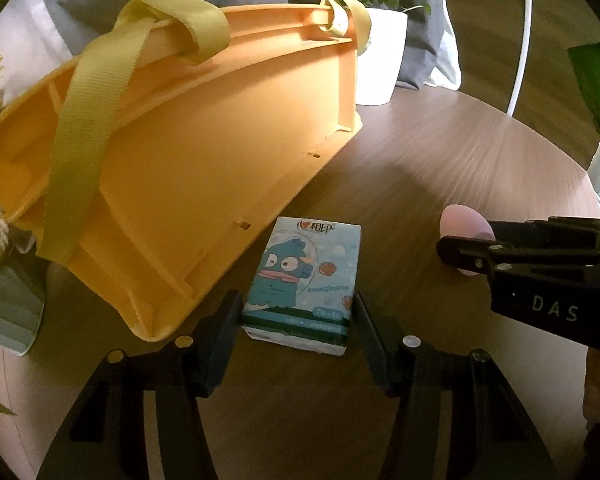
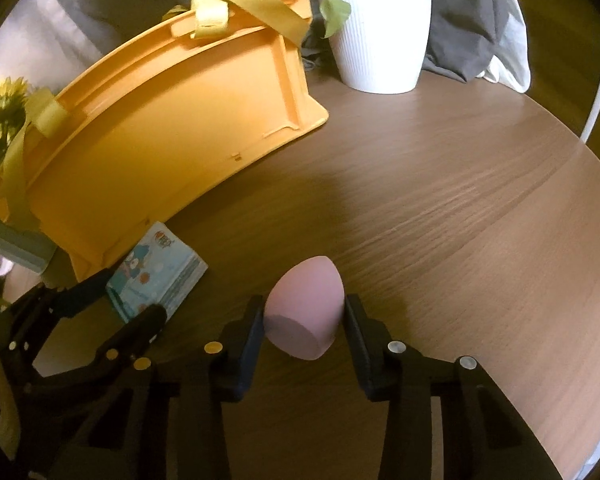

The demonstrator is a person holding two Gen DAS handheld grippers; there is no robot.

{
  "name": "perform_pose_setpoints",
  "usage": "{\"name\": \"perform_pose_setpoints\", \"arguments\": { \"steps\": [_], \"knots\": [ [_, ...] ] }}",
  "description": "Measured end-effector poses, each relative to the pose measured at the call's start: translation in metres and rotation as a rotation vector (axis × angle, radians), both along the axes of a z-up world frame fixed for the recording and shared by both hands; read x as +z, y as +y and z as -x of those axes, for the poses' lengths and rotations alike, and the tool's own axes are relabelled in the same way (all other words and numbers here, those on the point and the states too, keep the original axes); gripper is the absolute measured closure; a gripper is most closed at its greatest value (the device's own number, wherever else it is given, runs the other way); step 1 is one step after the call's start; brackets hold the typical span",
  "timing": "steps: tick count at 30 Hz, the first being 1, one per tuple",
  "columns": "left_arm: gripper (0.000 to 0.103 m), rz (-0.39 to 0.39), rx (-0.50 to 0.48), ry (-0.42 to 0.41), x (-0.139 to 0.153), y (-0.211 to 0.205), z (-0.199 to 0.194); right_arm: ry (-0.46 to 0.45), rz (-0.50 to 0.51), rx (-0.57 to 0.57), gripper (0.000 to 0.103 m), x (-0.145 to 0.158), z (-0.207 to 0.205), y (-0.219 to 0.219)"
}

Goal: Organize soft objects
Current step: 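Grasp the blue tissue pack with the left tool while the right tool grasps the pink sponge, then carry the tissue pack and pink sponge into the crate and open both tools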

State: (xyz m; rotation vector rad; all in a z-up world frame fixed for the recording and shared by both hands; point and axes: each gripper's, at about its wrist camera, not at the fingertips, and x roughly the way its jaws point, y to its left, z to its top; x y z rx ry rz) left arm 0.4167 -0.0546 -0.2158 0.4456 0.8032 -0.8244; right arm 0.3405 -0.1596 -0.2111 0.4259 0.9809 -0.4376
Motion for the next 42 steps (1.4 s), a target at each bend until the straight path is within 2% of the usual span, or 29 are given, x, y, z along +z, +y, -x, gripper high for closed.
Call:
{"name": "perform_pose_setpoints", "arguments": {
  "steps": [9,18,27,42],
  "knots": [
    [0.048,0.038,0.091,0.0,0.014,0.01,0.011,-0.027,0.005,0.016,0.063,0.001,0.01,-0.004],
    [0.048,0.077,0.2,-0.003,0.033,0.022,0.027,-0.08,0.013,0.067,0.063,0.016,0.018,-0.005],
    [0.048,0.128,0.37,-0.015,0.058,0.032,0.05,-0.134,0.022,0.183,0.063,0.035,0.023,-0.007],
    [0.048,0.212,0.546,-0.087,0.106,0.028,0.089,-0.241,0.048,0.332,0.063,0.081,0.037,-0.019]
  ]
}}
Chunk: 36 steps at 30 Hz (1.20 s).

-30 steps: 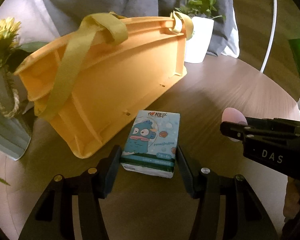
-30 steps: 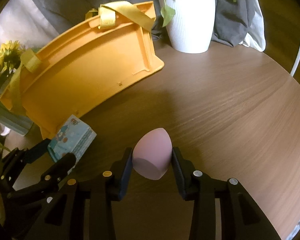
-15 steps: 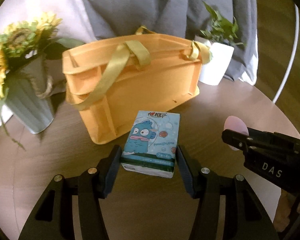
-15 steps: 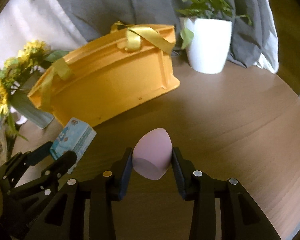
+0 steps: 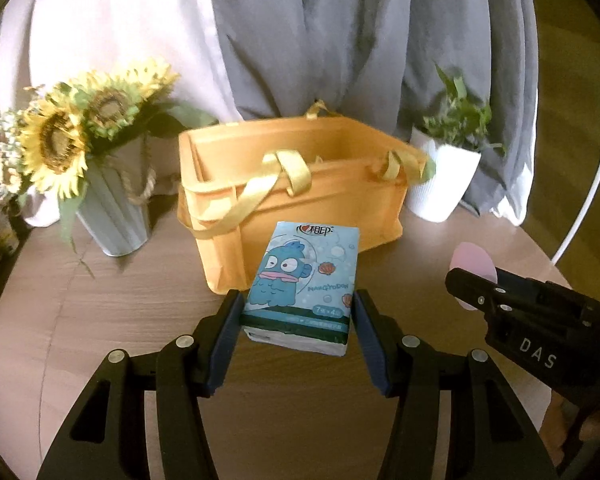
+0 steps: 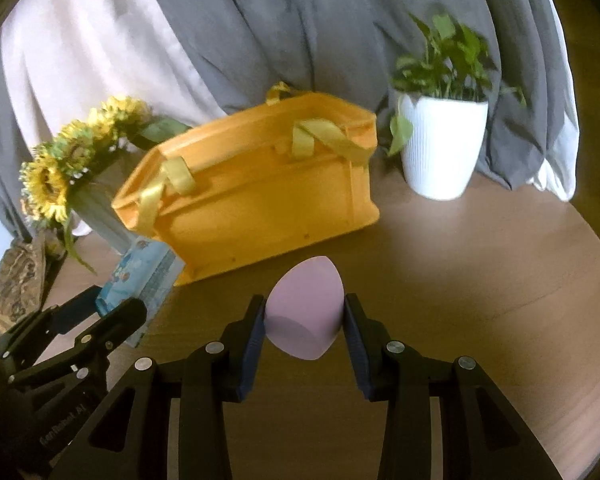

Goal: Organize soft objects
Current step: 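Carry the tissue pack and pink sponge into the crate and open both tools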

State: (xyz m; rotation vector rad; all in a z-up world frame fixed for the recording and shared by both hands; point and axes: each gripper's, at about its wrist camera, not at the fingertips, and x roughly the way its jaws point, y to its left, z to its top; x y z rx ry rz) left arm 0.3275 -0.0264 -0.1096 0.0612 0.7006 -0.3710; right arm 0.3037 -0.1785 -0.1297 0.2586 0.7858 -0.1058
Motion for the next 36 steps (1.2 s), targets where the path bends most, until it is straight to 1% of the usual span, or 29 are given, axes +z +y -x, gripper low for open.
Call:
{"name": "perform_pose_setpoints", "arguments": {
  "steps": [9,19,25,36],
  "knots": [
    [0.048,0.032,0.061,-0.054,0.024,0.001,0.017,-0.081,-0.001,0.07,0.063,0.032,0.007,-0.009],
    [0.048,0.048,0.121,-0.155,0.057,0.002,0.026,-0.187,0.016,0.138,0.063,0.064,0.01,-0.011],
    [0.048,0.051,0.148,-0.203,0.071,0.002,0.021,-0.26,0.047,0.162,0.063,0.085,0.007,-0.01],
    [0.048,0.046,0.164,-0.276,0.096,-0.001,-0.001,-0.345,0.042,0.187,0.063,0.109,-0.015,-0.011]
  ]
}}
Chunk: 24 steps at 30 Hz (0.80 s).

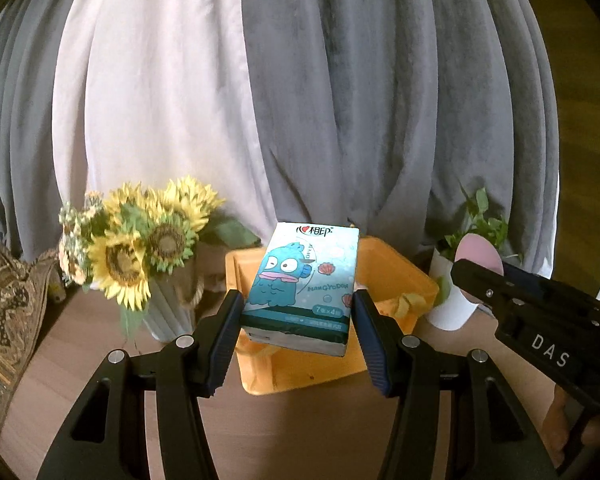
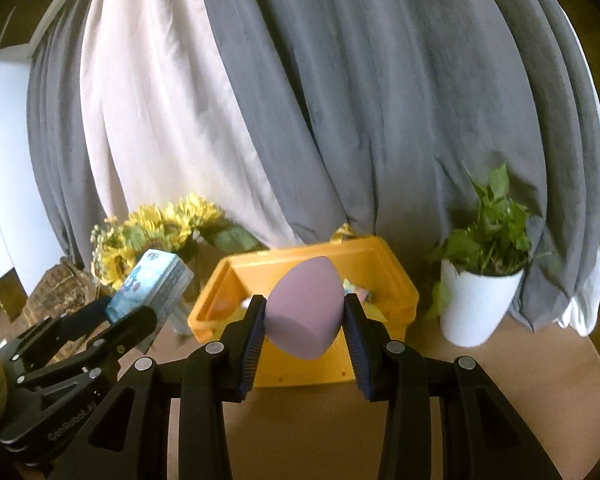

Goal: Organize soft objects
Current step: 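Carry the tissue pack and pink sponge into the crate and open both tools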

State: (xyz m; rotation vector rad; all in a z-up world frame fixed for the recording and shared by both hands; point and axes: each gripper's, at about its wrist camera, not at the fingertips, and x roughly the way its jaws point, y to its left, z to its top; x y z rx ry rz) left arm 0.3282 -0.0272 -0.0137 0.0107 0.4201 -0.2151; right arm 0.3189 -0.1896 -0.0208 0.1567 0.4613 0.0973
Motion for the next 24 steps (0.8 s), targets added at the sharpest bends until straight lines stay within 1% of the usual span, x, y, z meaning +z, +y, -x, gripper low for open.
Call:
{"name": "perform_pose_setpoints", "arguments": {
  "steps": [6,16,24],
  "knots": [
    [0.048,-0.008,0.007,-0.021,0.008,-0.001,-0.017,-0.036,-0.001,0.009,0.063,0.01,-0.018,-0.001],
    [0.048,-0.026,0.005,-0.06,0.018,-0.01,-0.051,-0.048,0.005,0.0,0.063,0.013,-0.056,-0.008],
    [0.048,-0.031,-0.004,-0.044,0.014,-0.016,-0.082,-0.043,0.015,-0.012,0.063,0.011,-0.087,-0.015]
  ]
}}
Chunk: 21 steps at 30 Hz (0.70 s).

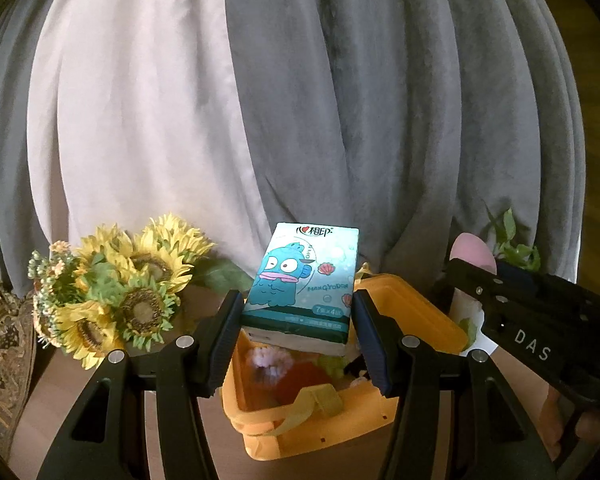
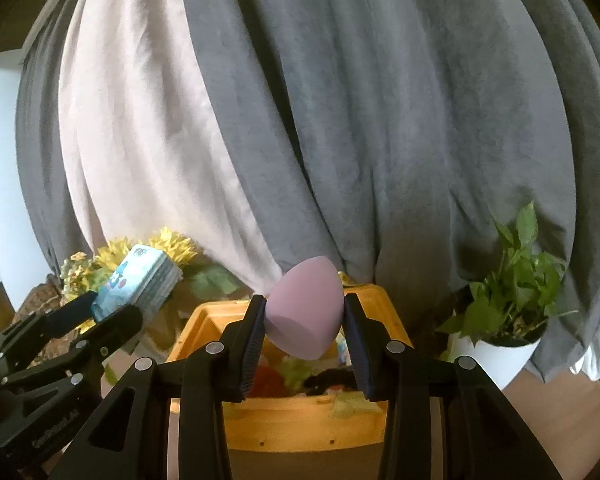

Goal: Organize soft objects
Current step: 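Carry the tissue pack and pink sponge into the crate and open both tools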

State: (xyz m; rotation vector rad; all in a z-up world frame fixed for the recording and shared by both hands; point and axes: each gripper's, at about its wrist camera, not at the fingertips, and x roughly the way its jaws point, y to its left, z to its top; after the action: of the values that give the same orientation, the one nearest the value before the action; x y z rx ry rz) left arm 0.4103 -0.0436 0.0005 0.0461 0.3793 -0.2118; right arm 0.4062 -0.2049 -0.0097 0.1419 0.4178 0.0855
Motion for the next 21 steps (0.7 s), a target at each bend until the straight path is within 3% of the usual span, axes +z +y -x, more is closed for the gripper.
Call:
{"name": "perform_pose_setpoints", "arguments": {
  "steps": [21],
  "knots": [
    [0.048,-0.038,-0.01,0.166,-0.055,-0.017,-0.088,0.182,0.013,0.013,0.063,-0.053,-0.09,-0.007]
  ]
}}
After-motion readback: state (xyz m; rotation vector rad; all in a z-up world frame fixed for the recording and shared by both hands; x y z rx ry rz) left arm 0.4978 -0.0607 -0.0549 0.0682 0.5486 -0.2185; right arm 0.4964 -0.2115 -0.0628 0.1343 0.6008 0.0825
